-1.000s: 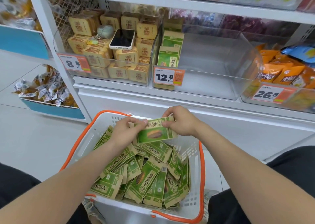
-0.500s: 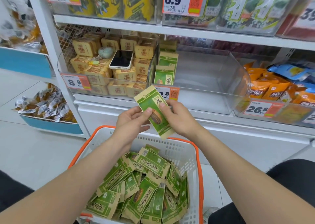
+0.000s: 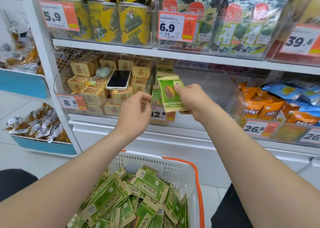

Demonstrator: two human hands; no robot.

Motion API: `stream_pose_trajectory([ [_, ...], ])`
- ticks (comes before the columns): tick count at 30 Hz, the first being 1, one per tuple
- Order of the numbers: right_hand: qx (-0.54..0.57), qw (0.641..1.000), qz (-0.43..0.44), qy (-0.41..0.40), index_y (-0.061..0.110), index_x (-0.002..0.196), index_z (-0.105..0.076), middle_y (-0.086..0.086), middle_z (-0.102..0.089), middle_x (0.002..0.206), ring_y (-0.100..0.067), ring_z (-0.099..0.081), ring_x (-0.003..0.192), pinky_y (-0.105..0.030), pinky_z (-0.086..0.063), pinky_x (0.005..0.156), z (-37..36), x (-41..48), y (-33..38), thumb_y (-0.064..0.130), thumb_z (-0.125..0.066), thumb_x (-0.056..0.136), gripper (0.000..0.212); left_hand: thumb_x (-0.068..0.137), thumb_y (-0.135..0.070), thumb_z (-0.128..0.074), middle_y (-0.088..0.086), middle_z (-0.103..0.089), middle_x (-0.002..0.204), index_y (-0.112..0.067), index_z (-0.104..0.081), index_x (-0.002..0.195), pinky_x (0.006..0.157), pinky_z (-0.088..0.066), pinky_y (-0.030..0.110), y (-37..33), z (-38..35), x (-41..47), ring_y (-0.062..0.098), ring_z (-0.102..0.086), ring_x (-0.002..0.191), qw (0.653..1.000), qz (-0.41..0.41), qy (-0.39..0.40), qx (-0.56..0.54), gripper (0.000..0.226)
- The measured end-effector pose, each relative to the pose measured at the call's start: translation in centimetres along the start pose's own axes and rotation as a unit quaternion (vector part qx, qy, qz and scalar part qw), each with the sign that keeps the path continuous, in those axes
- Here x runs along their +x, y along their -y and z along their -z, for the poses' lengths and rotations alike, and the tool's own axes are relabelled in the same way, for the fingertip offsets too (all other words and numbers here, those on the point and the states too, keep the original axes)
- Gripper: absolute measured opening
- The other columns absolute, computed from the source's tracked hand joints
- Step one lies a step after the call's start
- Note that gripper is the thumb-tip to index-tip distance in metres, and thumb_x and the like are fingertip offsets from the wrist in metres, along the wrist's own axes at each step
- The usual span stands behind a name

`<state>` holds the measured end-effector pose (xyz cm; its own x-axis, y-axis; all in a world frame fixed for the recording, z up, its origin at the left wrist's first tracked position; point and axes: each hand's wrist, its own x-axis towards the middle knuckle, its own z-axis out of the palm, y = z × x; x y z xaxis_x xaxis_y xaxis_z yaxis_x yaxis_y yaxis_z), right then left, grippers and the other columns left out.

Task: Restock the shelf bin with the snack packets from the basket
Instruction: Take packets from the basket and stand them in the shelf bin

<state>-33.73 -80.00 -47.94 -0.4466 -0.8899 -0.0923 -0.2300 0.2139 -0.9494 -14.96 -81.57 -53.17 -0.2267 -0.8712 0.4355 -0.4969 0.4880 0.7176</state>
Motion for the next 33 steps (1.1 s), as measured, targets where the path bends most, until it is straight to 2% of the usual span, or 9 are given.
stream_pose_trajectory([
  [3, 0.063, 0.996, -0.064, 0.009, 0.007, 0.130, -0.056, -0.014, -0.075, 0.108, -0.025, -0.072, 0.074, -0.030, -0.056, 0.048, 1.1, 2.5, 0.3, 0.025, -0.060, 0.105, 0.031, 0.094, -0.009, -0.060, 0.001, -0.059, 0.127, -0.020, -0.064, 0.127, 0.104, -0.045, 0.043, 0.2, 0.0, 1.4, 0.023, -0.053, 0.121, 0.987, -0.065, 0.029, 0.147, 0.035],
  [6, 0.136, 0.989, -0.066, 0.000, 0.007, 0.134, -0.055, -0.018, -0.074, 0.115, -0.033, -0.077, 0.093, -0.052, -0.065, 0.066, 0.3, 4.5, -0.3, 0.012, -0.059, 0.100, 0.035, 0.091, -0.018, -0.062, 0.007, -0.039, 0.153, -0.017, -0.053, 0.142, 0.113, -0.034, 0.049, 0.1, 0.0, 2.7, 0.031, -0.034, 0.141, 0.963, -0.072, 0.082, 0.247, 0.052],
  [9, 0.140, 0.989, -0.043, -0.006, 0.014, 0.142, -0.039, -0.015, -0.067, 0.127, -0.036, -0.073, 0.104, -0.064, -0.060, 0.081, -0.7, 8.8, -2.3, 0.018, -0.064, 0.086, 0.062, 0.091, -0.026, -0.064, 0.010, -0.027, 0.165, -0.012, -0.046, 0.150, 0.122, -0.025, 0.053, 0.1, 0.4, 4.1, 0.031, -0.023, 0.153, 0.948, -0.091, 0.129, 0.275, 0.064],
  [12, 0.076, 0.997, -0.006, 0.001, 0.017, 0.131, -0.039, -0.011, -0.064, 0.126, -0.034, -0.069, 0.109, -0.061, -0.061, 0.087, -1.4, 8.6, -2.3, 0.016, -0.067, 0.090, 0.050, 0.093, -0.029, -0.062, 0.010, -0.035, 0.164, -0.009, -0.048, 0.151, 0.122, -0.032, 0.053, 0.3, 0.9, 5.4, 0.030, -0.033, 0.151, 0.937, -0.114, 0.153, 0.294, 0.063],
  [16, -0.162, 0.983, -0.012, 0.083, 0.013, 0.105, -0.063, -0.014, -0.073, 0.109, -0.031, -0.073, 0.099, -0.047, -0.064, 0.083, -1.7, 5.5, -0.9, 0.010, -0.068, 0.091, 0.015, 0.091, -0.031, -0.060, 0.008, -0.043, 0.156, -0.010, -0.060, 0.141, 0.113, -0.043, 0.052, 1.3, 1.3, 5.5, 0.031, -0.049, 0.138, 0.936, -0.130, 0.144, 0.292, 0.055],
  [20, -0.317, 0.939, -0.046, 0.126, 0.019, 0.104, -0.072, -0.012, -0.078, 0.090, -0.032, -0.078, 0.073, -0.047, -0.066, 0.070, -2.1, 5.0, 0.0, 0.036, -0.072, 0.086, 0.025, 0.090, -0.030, -0.062, 0.007, -0.037, 0.152, -0.013, -0.060, 0.139, 0.112, -0.043, 0.051, 1.4, 0.3, 5.5, 0.032, -0.047, 0.134, 0.941, -0.128, 0.135, 0.282, 0.051],
  [23, -0.317, 0.934, -0.038, 0.158, 0.023, 0.113, -0.071, -0.010, -0.075, 0.102, -0.032, -0.078, 0.072, -0.050, -0.066, 0.067, -2.7, 5.5, -0.2, 0.044, -0.072, 0.088, 0.033, 0.094, -0.037, -0.060, 0.009, -0.032, 0.155, -0.011, -0.057, 0.140, 0.112, -0.043, 0.052, 1.2, -0.6, 5.8, 0.033, -0.044, 0.137, 0.949, -0.125, 0.124, 0.261, 0.053],
  [26, -0.285, 0.944, -0.016, 0.166, 0.028, 0.108, -0.073, -0.006, -0.074, 0.106, -0.029, -0.078, 0.080, -0.050, -0.066, 0.067, -3.1, 6.0, -0.4, 0.042, -0.075, 0.088, 0.025, 0.096, -0.036, -0.058, 0.012, -0.024, 0.163, -0.010, -0.047, 0.147, 0.115, -0.042, 0.053, 1.5, -1.3, 6.3, 0.038, -0.043, 0.141, 0.960, -0.103, 0.121, 0.232, 0.058],
  [33, -0.284, 0.928, -0.087, 0.227, 0.022, 0.105, -0.076, -0.006, -0.081, 0.096, -0.024, -0.080, 0.084, -0.047, -0.065, 0.079, -3.2, 7.6, -0.2, 0.034, -0.082, 0.083, 0.027, 0.101, -0.031, -0.055, 0.015, -0.026, 0.170, -0.017, -0.002, 0.167, 0.113, -0.045, 0.048, 2.2, -2.1, 7.2, 0.033, -0.046, 0.144, 0.974, -0.050, 0.154, 0.159, 0.086],
])
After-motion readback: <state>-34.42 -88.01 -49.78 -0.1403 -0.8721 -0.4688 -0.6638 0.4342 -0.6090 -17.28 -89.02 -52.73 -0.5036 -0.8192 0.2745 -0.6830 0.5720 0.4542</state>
